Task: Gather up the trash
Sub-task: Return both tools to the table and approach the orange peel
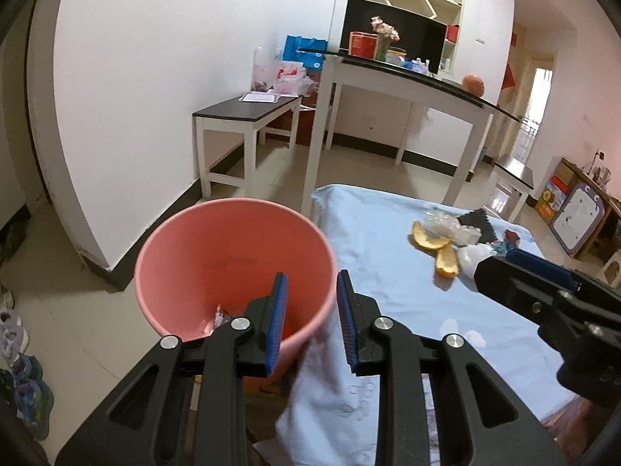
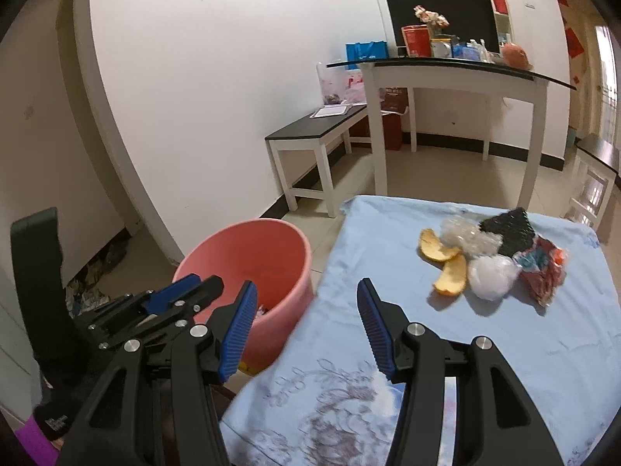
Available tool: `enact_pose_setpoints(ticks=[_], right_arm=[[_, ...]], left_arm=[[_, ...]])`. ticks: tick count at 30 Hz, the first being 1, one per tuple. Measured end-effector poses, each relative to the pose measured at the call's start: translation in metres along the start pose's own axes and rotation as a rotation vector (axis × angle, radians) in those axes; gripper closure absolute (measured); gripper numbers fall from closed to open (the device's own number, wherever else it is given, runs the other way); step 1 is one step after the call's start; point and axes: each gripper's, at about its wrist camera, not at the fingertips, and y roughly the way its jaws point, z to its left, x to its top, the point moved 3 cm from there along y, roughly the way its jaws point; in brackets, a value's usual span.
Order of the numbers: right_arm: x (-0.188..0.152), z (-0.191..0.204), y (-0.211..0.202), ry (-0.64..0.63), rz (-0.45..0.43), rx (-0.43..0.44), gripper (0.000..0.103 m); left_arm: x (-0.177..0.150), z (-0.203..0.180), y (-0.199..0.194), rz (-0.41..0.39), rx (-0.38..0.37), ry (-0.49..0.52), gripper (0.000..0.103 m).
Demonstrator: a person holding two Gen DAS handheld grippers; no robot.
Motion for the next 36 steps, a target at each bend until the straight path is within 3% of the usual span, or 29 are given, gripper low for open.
enact_pose_setpoints(ticks=[11, 23, 30, 36], right_arm=[[-0.013, -0.071, -0.010, 0.067, 0.003, -0.028, 0.050], [-0.026, -0.165, -0.024, 0.144, -0.025, -0.188, 0.050], [-0.033, -0.211, -0.014, 0.224, -0.007, -0.209, 0.050], [-0.033, -0.235, -0.004, 0.259, 0.003, -0.213, 0.050]], left_arm=[[-0.007, -0.037, 0.014, 0.031, -0.017, 0.060, 0.077], [-0.007, -0.098, 0.057, 0.100, -0.166, 0.151, 0.077], [-0.007, -0.139, 0.089, 0.171, -0.228, 0.176, 0.077], [0.003, -0.166, 0.114, 0.182, -0.233, 0.204, 0.077]])
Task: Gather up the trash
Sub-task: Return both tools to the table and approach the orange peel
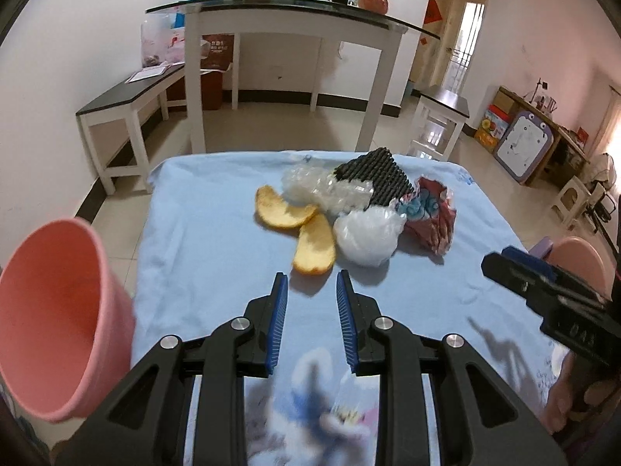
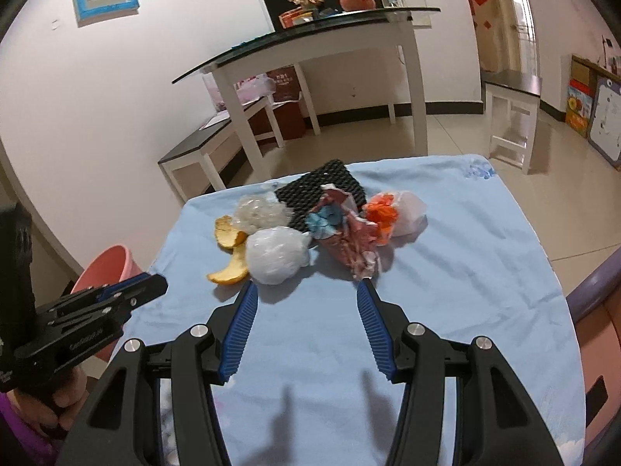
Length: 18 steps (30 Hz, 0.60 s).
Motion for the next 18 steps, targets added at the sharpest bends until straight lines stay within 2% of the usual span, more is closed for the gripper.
enact_pose_setpoints(ticks=[9, 15, 18], right_arm=[[0.009, -0.024, 0.021, 0.036, 0.020, -0.015, 0.050], [0.011, -0.035, 0.029, 0.045, 0.034, -0.023, 0.050], [0.013, -0.039, 0.032, 0.042, 0.036, -0.031, 0.050]], left_arm=[[0.012, 0.003, 0.055, 0.097, -0.009, -0.103, 0.077], [0.011, 0.008, 0.083, 0.136, 0.107, -0.110, 0.077], [0.005, 0.013, 0.089, 0.160, 0.107, -0.119, 0.077]])
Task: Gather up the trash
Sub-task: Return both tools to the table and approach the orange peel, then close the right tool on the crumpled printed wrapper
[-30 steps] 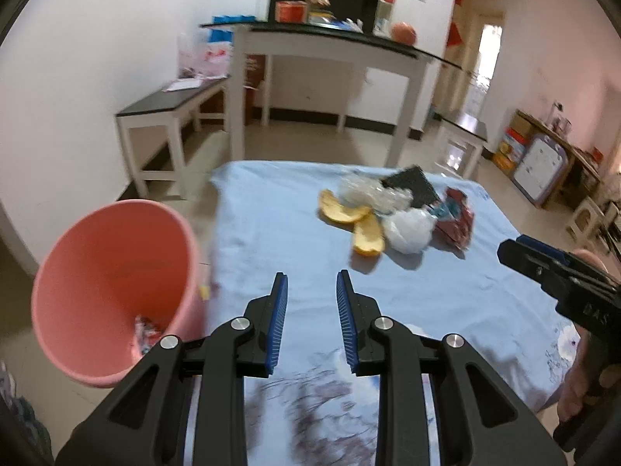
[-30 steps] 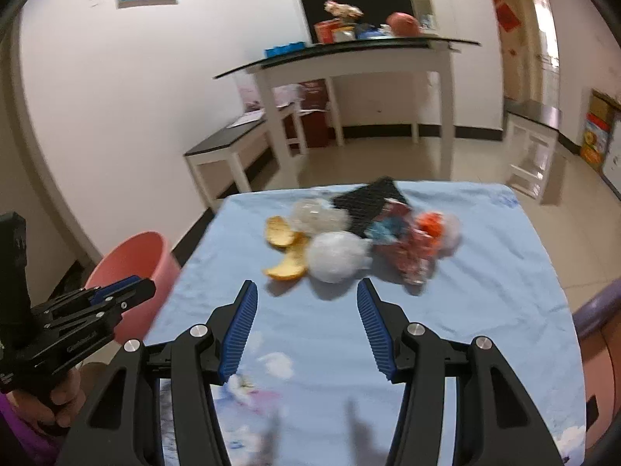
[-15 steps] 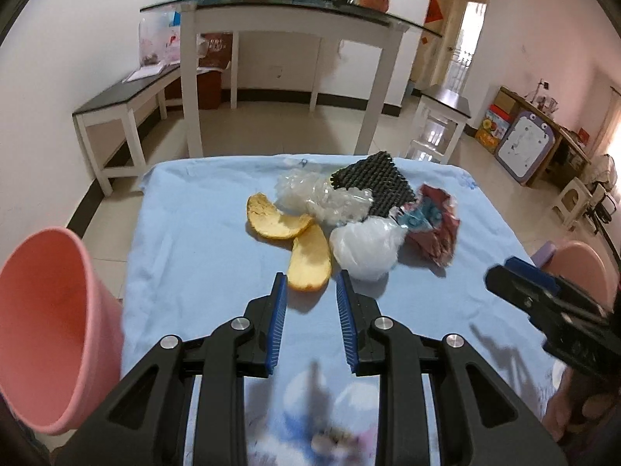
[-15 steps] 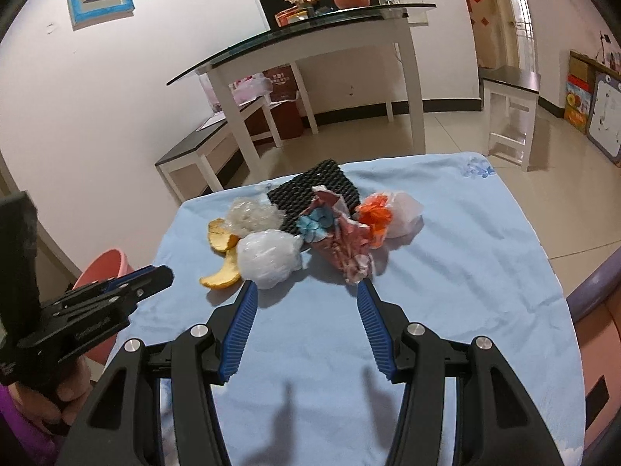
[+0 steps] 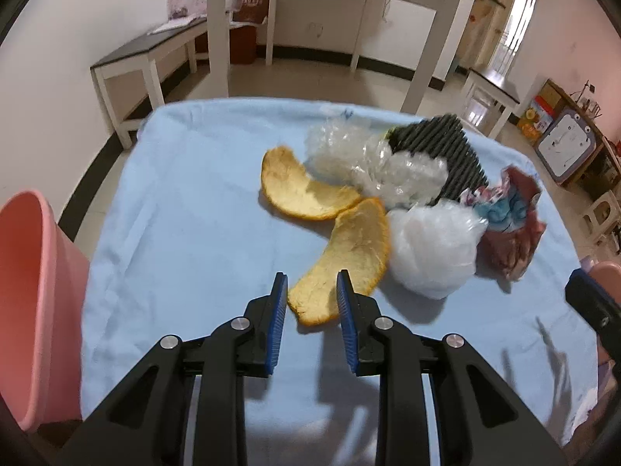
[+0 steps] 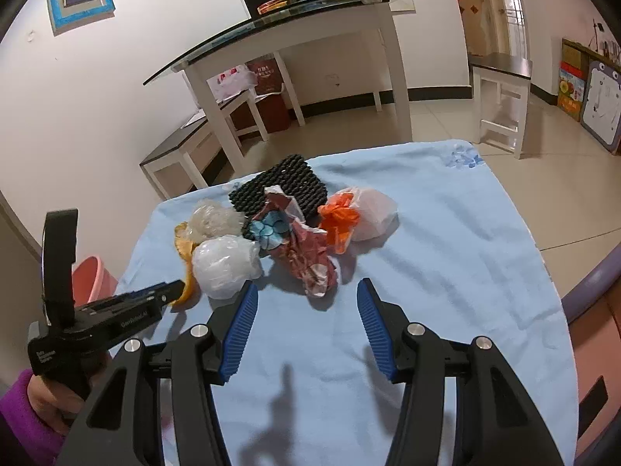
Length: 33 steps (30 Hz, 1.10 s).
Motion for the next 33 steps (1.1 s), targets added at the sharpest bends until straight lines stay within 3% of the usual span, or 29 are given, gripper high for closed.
enact_pose_setpoints(ticks=[7, 9, 12, 21, 26, 28, 33], right_arm=[[0.003, -0.007, 0.006, 0.017, 0.008, 0.006, 0.050], [0.005, -0.007, 0.008, 0.018, 0.006, 0.012, 0.050], [0.008, -0.008, 0.009, 0.019, -0.002, 0.019, 0.050], [0.019, -0.013, 0.029, 0.050, 0.016, 0.045, 0.050], [0.021, -0.016, 0.050, 0.071, 0.066, 0.046, 0.071], [0.020, -0.017, 0.054, 0.076, 0.086, 0.045, 0.088], [0.016, -0.021, 0.038, 0.075, 0.069, 0.053, 0.092]], left_arm=[[-0.007, -0.004, -0.007, 0.011, -0.124, 0.001, 0.077], [-0.010, -0.009, -0.009, 0.007, -0.130, 0.021, 0.078], [-0.015, -0.014, -0.010, 0.007, -0.137, 0.050, 0.103], [-0.020, -0.016, -0.032, -0.062, -0.102, 0.090, 0.103], [-0.017, -0.015, -0.041, -0.081, -0.088, 0.072, 0.103], [-0.018, -0.015, -0.044, -0.089, -0.083, 0.069, 0.103], [-0.020, -0.013, -0.055, -0.110, -0.077, 0.054, 0.103]])
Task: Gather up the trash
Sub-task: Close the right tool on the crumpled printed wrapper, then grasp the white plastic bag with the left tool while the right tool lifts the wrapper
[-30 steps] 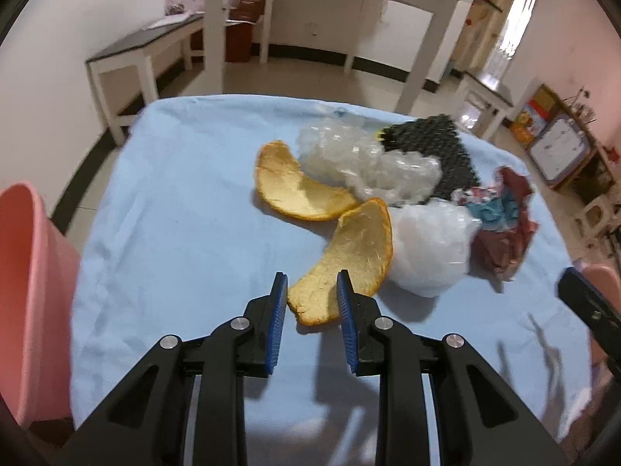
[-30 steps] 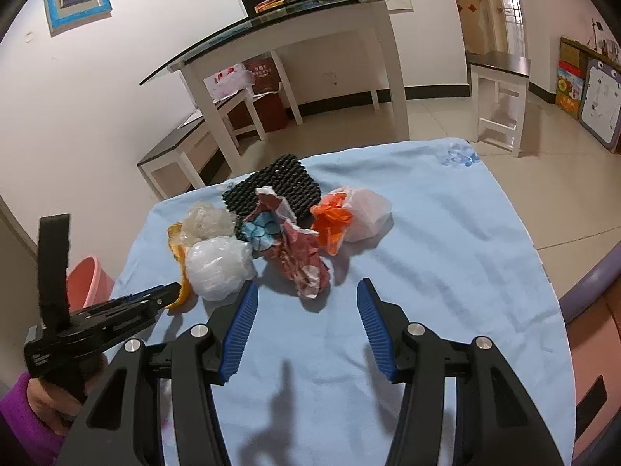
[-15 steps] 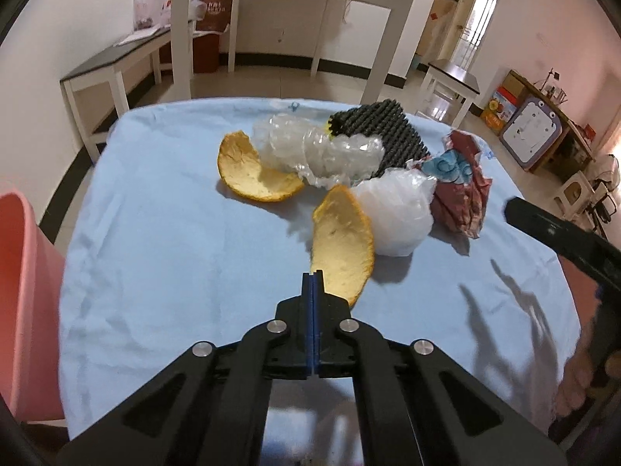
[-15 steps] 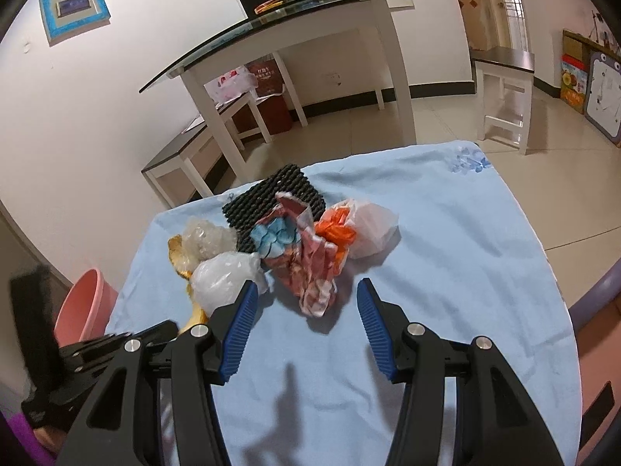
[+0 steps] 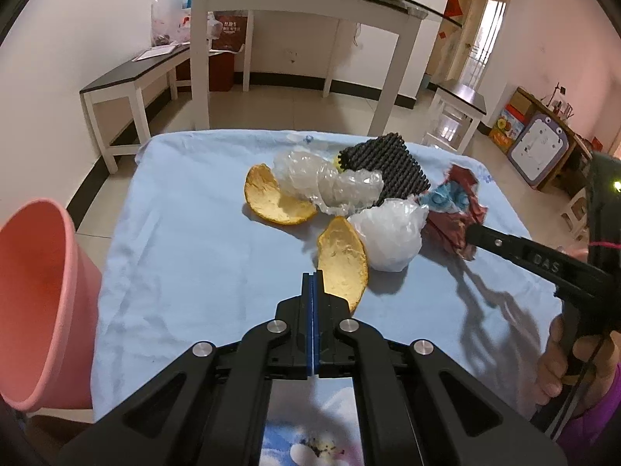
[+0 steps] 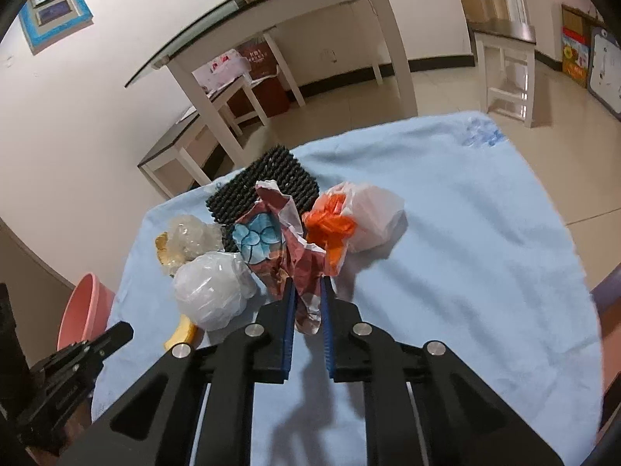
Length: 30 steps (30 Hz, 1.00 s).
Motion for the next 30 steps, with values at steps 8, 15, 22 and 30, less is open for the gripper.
enact_pose_setpoints(ticks=[8, 15, 22, 30], right_arm=[[-0.010, 0.002, -0.055, -0.004, -0.076, 0.002, 0.093], [-0.019, 0.009, -0.085, -0.007, -0.106, -0.013, 0.093], [-0.022, 0.012, -0.088, -0.006, -0.107, -0.026, 0.093], [-0.012, 0.004, -0.064, 0.015, -0.075, -0.036, 0.093]], left_arm=[[-0.010, -0.008, -0.023, -0.010, -0.046, -0.004, 0.103], [0.002, -0.018, -0.028, -0.001, -0.118, -0.018, 0.103], [0.026, -0.042, 0.001, 0.041, -0.171, 0.021, 0.079], [0.037, -0.061, 0.051, 0.077, -0.101, 0.096, 0.077]])
